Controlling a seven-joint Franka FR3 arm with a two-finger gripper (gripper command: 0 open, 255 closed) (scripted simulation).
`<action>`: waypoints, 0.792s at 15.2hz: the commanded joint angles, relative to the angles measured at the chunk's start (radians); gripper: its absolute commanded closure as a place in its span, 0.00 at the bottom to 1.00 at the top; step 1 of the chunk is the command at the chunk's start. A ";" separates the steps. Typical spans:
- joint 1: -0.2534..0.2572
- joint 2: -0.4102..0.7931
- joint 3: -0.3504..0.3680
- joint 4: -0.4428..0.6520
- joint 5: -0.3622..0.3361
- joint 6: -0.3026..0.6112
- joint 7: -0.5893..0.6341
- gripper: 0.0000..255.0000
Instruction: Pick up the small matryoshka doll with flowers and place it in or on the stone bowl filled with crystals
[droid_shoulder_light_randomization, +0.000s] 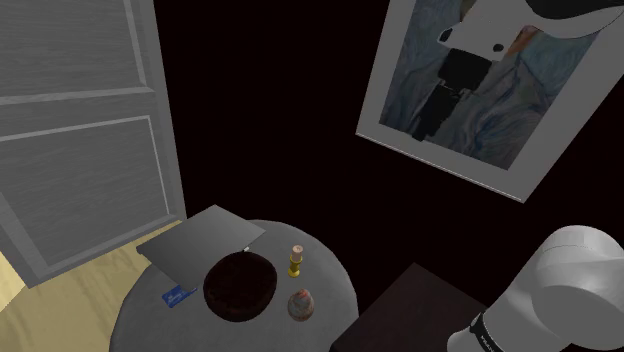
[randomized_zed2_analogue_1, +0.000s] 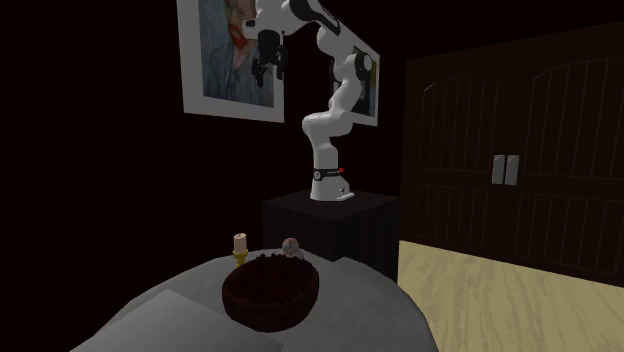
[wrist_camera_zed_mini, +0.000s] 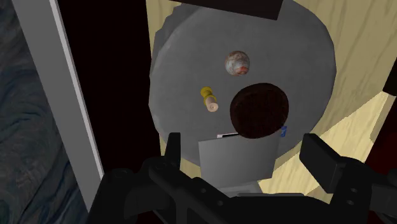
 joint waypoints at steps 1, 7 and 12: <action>0.000 0.000 0.000 0.000 0.000 0.000 0.000 0.00; 0.015 0.039 0.112 -0.139 0.023 0.164 0.096 0.00; 0.029 0.118 0.208 -0.222 0.040 0.311 0.182 0.00</action>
